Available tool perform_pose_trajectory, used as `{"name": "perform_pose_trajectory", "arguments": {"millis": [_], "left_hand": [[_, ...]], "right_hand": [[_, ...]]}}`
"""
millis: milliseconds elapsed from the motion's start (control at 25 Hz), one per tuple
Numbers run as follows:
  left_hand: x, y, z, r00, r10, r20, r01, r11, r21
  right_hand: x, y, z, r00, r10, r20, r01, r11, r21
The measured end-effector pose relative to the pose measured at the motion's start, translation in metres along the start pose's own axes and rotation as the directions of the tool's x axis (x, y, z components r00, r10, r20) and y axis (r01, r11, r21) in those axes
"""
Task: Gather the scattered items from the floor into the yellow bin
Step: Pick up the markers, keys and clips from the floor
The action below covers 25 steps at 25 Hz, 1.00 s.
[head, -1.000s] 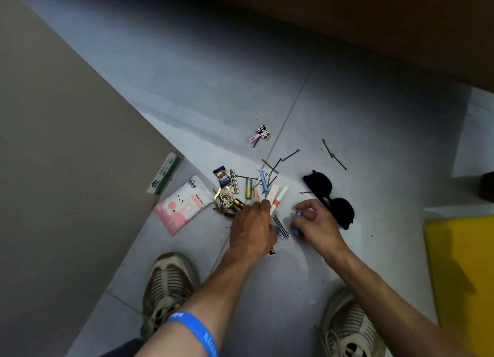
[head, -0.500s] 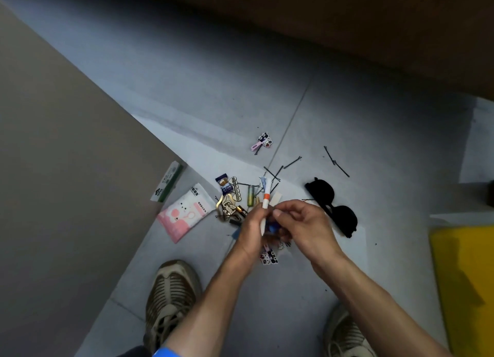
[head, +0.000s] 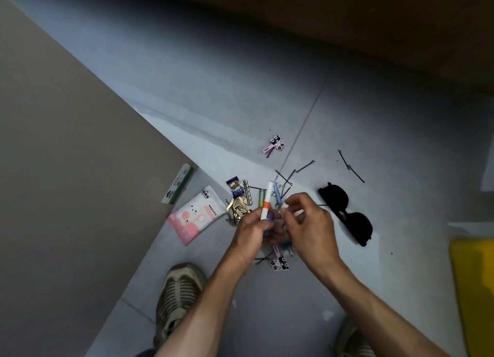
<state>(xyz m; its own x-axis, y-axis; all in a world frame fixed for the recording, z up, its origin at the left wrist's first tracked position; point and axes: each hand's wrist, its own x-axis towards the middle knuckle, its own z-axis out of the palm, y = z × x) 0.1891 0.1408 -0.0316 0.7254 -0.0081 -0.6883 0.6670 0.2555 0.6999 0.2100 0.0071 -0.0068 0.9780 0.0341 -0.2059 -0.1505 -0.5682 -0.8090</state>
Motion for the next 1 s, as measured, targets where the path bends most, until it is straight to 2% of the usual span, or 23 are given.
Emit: {"name": "perform_pose_trajectory", "arguments": {"millis": [40, 80, 160, 240, 320, 400, 440, 480, 560, 640, 680, 720, 840, 920, 1000], "left_hand": [[0.001, 0.0, -0.002, 0.994, -0.004, -0.108, 0.008, 0.999, 0.037], [0.001, 0.001, -0.006, 0.972, -0.002, -0.236, 0.022, 0.996, 0.082], [0.005, 0.006, -0.01, 0.913, 0.065, -0.403, 0.019, 0.979, 0.201], [0.01, 0.014, -0.009, 0.903, 0.171, -0.395, -0.032, 0.941, 0.336], [0.02, 0.024, -0.002, 0.899, 0.27, -0.345, -0.044, 0.839, 0.542], [0.032, 0.027, 0.004, 0.889, 0.36, -0.283, 0.006, 0.608, 0.794], [0.037, 0.026, 0.007, 0.885, 0.39, -0.254, 0.026, 0.503, 0.864], [0.041, 0.025, 0.009, 0.884, 0.405, -0.236, 0.04, 0.436, 0.899], [0.046, 0.023, 0.009, 0.889, 0.398, -0.228, 0.061, 0.39, 0.919], [0.045, 0.022, 0.009, 0.903, 0.353, -0.244, 0.081, 0.418, 0.905], [0.043, 0.022, 0.007, 0.909, 0.322, -0.265, 0.087, 0.474, 0.876], [0.041, 0.022, 0.005, 0.914, 0.281, -0.292, 0.084, 0.574, 0.815], [0.029, 0.02, -0.002, 0.945, 0.103, -0.309, 0.032, 0.915, 0.402], [0.016, 0.017, -0.009, 0.965, -0.001, -0.262, 0.028, 0.995, 0.101], [0.007, 0.012, -0.017, 0.978, -0.05, -0.202, 0.039, 0.997, -0.062]], "right_hand": [[0.007, 0.005, 0.0, 0.999, -0.038, -0.017, 0.036, 0.995, -0.091], [0.015, 0.01, 0.0, 0.996, -0.075, 0.044, 0.082, 0.975, -0.205], [0.029, 0.02, 0.0, 0.948, -0.133, 0.29, 0.255, 0.861, -0.44], [0.038, 0.025, -0.001, 0.865, -0.2, 0.46, 0.459, 0.684, -0.567], [0.044, 0.025, -0.005, 0.822, -0.241, 0.516, 0.545, 0.597, -0.588], [0.044, 0.026, -0.009, 0.824, -0.24, 0.513, 0.538, 0.615, -0.576], [0.043, 0.028, -0.011, 0.822, -0.239, 0.516, 0.54, 0.614, -0.576], [0.041, 0.03, -0.012, 0.819, -0.236, 0.523, 0.543, 0.611, -0.576], [0.036, 0.034, -0.011, 0.833, -0.208, 0.513, 0.513, 0.637, -0.575], [0.036, 0.036, -0.012, 0.861, -0.18, 0.476, 0.464, 0.664, -0.586], [0.036, 0.037, -0.012, 0.859, -0.194, 0.474, 0.475, 0.648, -0.595], [0.038, 0.036, -0.013, 0.85, -0.216, 0.481, 0.5, 0.622, -0.603], [0.04, 0.038, -0.012, 0.783, -0.283, 0.554, 0.608, 0.539, -0.583], [0.04, 0.041, -0.012, 0.764, -0.276, 0.583, 0.624, 0.545, -0.56], [0.039, 0.043, -0.013, 0.783, -0.267, 0.562, 0.593, 0.592, -0.545]]}}
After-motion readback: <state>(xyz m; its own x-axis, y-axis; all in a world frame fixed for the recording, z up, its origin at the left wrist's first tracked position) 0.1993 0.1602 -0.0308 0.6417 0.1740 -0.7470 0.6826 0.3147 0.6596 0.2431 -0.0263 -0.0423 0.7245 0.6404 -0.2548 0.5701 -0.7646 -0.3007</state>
